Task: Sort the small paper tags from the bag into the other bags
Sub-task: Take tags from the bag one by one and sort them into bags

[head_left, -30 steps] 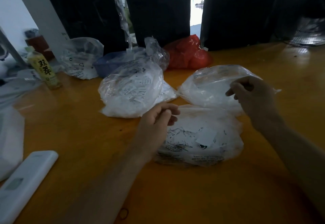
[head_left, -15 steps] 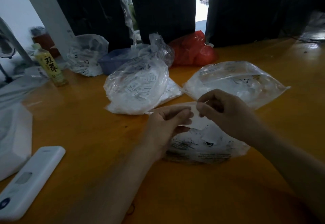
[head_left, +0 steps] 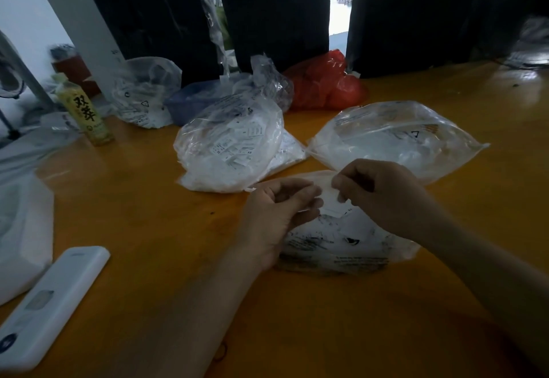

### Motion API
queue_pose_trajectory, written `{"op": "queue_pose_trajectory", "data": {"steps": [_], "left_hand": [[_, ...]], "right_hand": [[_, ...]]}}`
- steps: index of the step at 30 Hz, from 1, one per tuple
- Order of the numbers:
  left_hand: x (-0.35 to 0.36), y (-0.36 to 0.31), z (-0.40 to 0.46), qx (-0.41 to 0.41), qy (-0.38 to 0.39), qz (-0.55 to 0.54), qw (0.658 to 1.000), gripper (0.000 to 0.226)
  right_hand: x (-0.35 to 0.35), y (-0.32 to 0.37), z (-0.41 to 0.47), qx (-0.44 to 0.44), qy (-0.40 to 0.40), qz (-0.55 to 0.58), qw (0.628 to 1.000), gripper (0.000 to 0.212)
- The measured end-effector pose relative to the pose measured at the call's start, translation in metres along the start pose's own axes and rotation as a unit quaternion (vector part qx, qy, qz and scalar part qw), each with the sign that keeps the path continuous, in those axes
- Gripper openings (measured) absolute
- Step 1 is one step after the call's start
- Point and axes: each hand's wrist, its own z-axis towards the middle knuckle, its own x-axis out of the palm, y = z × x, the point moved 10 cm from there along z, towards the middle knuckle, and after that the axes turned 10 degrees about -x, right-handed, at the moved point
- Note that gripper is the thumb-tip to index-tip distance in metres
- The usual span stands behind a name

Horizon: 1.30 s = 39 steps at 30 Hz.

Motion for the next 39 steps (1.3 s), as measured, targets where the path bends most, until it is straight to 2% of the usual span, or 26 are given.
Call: {"op": "queue_pose_trajectory", "data": {"steps": [3,5,7,9,14,19,22,29,32,39], "left_hand": [[-0.004,0.004,0.001,-0.022,0.0,-0.073,0.997,0.037],[-0.008,0.004,0.002,-0.03,-0.003,-0.114,0.993,0.035],[-0.009,0.003,0.002,-0.028,0.001,-0.147,0.989,0.034],[-0.008,0.001,0.002,-0.024,0.009,-0.159,0.987,0.034],[-0.007,0.002,0.001,-0.022,-0.002,-0.119,0.993,0.023],[-0.008,0.003,-0.003,-0.037,-0.014,-0.084,0.996,0.016],[-0.008,0.002,-0.005,-0.038,-0.019,-0.069,0.997,0.015],[-0.009,0.001,-0.005,-0.035,-0.028,-0.077,0.996,0.024],[-0.01,0.001,-0.004,-0.035,-0.019,-0.1,0.994,0.023],[-0.01,0.001,-0.001,-0.026,0.002,-0.123,0.992,0.025]], "right_hand": [[-0.003,-0.007,0.001,0.006,0.002,-0.058,0.998,0.011],[0.01,-0.011,0.0,-0.001,0.069,-0.108,0.992,0.016],[0.027,-0.015,-0.004,0.003,0.15,-0.148,0.977,0.032],[0.034,-0.016,-0.007,0.006,0.18,-0.169,0.969,0.04],[0.018,-0.011,0.0,0.001,0.106,-0.144,0.984,0.01],[-0.009,-0.023,0.0,0.067,-0.005,-0.063,0.996,0.022],[-0.02,-0.027,-0.001,0.096,-0.058,-0.025,0.993,0.018],[-0.016,-0.022,-0.004,0.094,-0.056,0.037,0.993,0.011],[-0.015,-0.025,-0.004,0.103,-0.062,0.1,0.988,0.009],[-0.022,-0.035,-0.007,0.134,-0.125,0.275,0.944,0.011]]}}
